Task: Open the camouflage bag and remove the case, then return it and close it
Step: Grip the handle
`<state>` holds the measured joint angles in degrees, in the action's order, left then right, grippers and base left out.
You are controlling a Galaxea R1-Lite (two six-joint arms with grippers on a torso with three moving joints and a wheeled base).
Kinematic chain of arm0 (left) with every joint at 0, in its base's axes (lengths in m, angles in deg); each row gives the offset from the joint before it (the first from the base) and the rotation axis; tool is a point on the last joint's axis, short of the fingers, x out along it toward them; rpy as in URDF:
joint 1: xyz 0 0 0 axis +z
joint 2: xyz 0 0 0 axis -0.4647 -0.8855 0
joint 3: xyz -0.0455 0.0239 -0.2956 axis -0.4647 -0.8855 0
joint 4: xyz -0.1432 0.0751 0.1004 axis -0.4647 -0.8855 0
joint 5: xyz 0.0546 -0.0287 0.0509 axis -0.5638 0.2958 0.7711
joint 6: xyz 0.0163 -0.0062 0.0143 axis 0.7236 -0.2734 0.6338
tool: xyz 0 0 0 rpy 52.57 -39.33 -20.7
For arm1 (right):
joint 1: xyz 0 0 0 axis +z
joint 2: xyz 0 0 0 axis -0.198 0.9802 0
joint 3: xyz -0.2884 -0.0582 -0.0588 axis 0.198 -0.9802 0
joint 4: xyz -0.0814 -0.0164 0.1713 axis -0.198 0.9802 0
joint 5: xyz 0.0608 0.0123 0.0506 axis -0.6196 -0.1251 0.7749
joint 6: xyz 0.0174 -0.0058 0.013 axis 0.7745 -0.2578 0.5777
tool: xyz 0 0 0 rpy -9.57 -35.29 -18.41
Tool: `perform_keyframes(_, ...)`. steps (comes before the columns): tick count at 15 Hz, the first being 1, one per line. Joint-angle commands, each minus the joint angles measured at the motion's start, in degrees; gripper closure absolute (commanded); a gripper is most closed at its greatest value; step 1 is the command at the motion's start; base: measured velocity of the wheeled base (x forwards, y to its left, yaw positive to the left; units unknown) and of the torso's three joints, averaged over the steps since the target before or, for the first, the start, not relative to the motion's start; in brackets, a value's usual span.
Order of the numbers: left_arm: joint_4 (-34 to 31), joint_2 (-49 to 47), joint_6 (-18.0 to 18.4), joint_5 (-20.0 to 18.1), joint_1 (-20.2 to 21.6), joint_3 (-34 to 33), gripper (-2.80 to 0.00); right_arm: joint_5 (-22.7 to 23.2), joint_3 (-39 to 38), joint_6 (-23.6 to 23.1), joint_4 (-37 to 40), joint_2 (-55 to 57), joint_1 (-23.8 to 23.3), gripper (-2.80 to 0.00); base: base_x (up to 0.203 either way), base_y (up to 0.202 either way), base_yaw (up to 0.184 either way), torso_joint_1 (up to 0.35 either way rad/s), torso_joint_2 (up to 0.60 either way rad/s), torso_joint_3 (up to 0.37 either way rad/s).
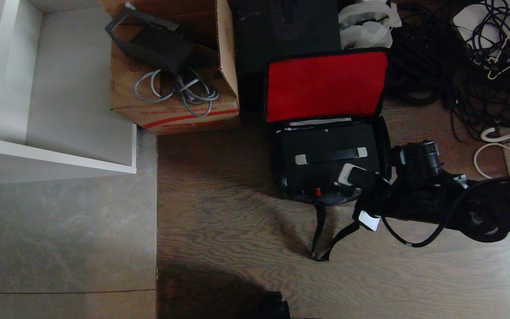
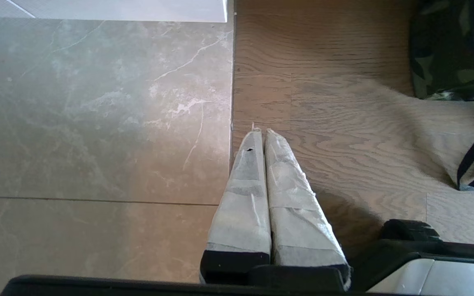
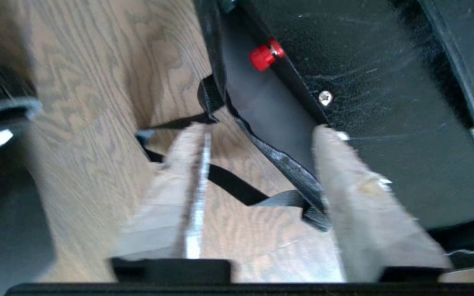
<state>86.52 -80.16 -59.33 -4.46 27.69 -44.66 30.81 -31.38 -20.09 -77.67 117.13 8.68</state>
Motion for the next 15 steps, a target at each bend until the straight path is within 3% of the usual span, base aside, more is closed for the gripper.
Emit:
perform_keyframes(1,0.1,0.0,-0.1,0.0,0.0,-0.6,0.00,0.9,-1.3,-6.3,-0.3,-0.5,-0.7,-2.80,0.000,0.000,0.000,0.000,0.00,0.000)
perform_keyframes(4,0.1,0.0,-0.1,0.0,0.0,-0.6,0.00,2.7,-3.0,-15.1,-0.3,-0.4,-2.7,-2.80,0.000,0.000,0.000,0.000,0.00,0.000)
perform_keyframes(5,0.1,0.0,-0.1,0.0,0.0,-0.6,0.00,2.5,-3.2,-15.9,-0.1,0.0,-2.9,-2.80,0.000,0.000,0.000,0.000,0.00,0.000)
perform_keyframes(11,0.1,0.0,-0.1,0.0,0.0,-0.6,0.00,-2.6,-2.6,-15.9,-0.7,3.7,-3.3,-2.80,0.000,0.000,0.000,0.000,0.00,0.000)
perform_keyframes(15,0.1,0.0,-0.1,0.0,0.0,-0.6,0.00,-2.8,-1.6,-15.9,-2.9,6.8,-3.3,-2.80,0.000,0.000,0.000,0.000,0.00,0.000)
